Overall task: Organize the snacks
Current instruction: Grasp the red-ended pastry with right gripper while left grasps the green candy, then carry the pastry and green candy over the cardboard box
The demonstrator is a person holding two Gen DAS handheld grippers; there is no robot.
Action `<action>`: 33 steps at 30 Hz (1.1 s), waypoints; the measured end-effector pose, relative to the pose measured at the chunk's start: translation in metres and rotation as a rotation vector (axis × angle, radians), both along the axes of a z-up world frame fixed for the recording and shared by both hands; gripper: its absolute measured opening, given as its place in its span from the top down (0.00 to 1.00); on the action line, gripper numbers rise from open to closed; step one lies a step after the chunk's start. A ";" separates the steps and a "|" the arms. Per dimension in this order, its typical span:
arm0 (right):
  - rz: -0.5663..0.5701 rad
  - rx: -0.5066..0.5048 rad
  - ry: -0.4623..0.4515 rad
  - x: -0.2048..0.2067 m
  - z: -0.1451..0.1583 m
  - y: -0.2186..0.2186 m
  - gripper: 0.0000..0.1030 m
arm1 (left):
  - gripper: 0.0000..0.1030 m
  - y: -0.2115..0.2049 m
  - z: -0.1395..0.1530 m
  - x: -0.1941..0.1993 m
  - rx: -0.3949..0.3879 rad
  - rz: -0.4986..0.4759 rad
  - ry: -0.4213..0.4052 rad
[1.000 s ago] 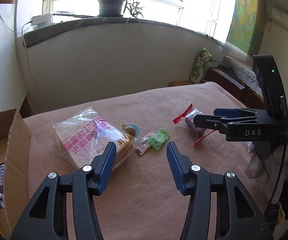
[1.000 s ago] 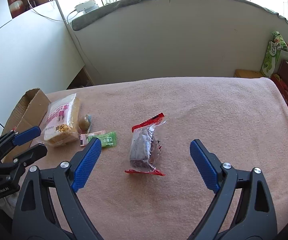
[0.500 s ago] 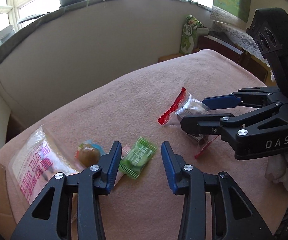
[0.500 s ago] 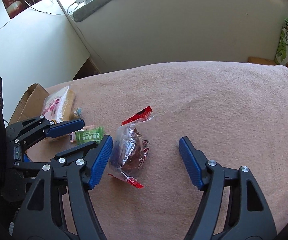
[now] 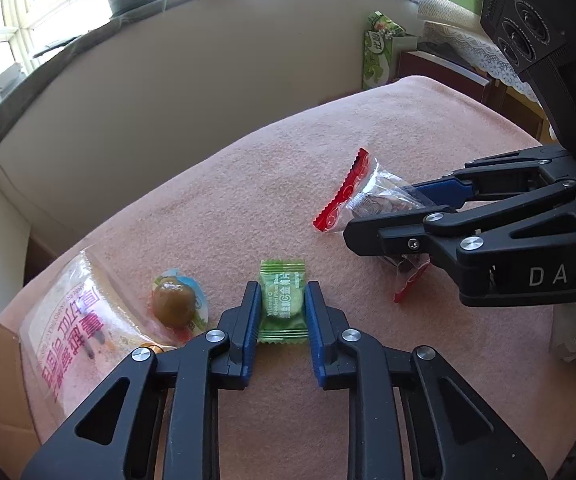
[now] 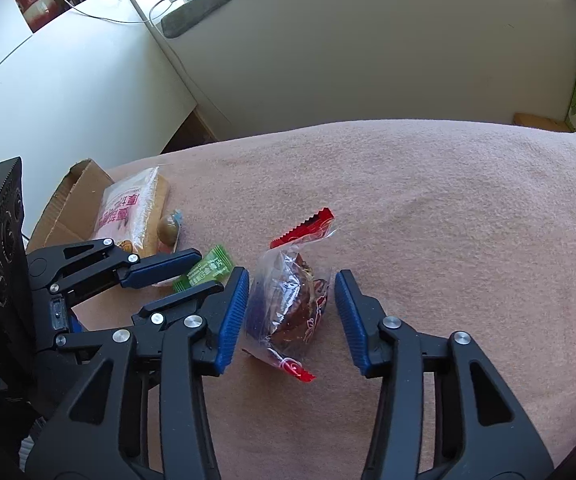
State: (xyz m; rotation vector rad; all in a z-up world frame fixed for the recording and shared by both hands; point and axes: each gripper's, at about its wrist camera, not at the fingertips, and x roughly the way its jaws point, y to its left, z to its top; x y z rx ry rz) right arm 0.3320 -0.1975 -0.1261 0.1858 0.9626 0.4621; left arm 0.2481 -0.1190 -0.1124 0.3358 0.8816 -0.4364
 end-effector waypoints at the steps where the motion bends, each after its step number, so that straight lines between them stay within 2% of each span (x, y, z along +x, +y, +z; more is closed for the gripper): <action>1: 0.002 -0.001 0.001 0.000 0.000 0.003 0.61 | 0.80 -0.001 0.000 0.000 0.004 0.002 -0.008; 10: -0.024 0.014 -0.009 -0.006 0.000 0.001 0.65 | 0.81 0.010 0.003 0.002 -0.054 0.036 -0.005; 17: -0.043 0.012 -0.030 -0.018 0.008 -0.005 0.65 | 0.81 0.027 0.017 -0.009 -0.118 0.051 -0.015; 25: -0.043 -0.009 -0.073 -0.038 0.034 0.002 0.65 | 0.81 0.059 0.046 -0.036 -0.180 0.070 -0.079; 33: 0.001 -0.024 -0.123 -0.060 0.058 0.034 0.65 | 0.81 0.100 0.070 -0.064 -0.231 0.137 -0.129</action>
